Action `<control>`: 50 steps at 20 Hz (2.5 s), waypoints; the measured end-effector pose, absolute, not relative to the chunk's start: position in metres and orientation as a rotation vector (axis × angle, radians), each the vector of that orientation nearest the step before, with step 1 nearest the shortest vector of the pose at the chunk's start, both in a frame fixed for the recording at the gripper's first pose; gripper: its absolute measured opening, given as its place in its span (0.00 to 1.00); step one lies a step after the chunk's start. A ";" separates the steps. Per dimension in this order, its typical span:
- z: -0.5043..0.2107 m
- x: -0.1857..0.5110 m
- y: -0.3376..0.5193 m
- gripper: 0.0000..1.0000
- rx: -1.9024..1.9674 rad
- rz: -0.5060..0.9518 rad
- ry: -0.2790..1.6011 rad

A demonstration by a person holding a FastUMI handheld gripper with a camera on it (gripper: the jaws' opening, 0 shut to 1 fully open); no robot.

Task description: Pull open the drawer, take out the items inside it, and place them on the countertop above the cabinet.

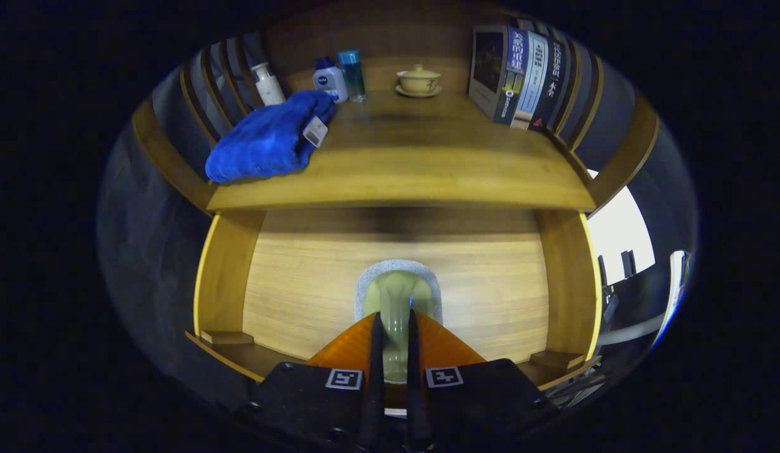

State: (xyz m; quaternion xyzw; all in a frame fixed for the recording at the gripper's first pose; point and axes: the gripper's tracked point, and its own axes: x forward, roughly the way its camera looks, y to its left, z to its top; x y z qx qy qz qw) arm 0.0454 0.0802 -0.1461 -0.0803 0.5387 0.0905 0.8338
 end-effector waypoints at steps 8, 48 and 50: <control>-0.077 0.106 0.096 0.23 -0.222 0.173 1.052; 0.029 0.115 0.042 0.99 -0.035 0.036 0.338; 0.042 0.085 0.026 0.99 -0.039 0.042 0.271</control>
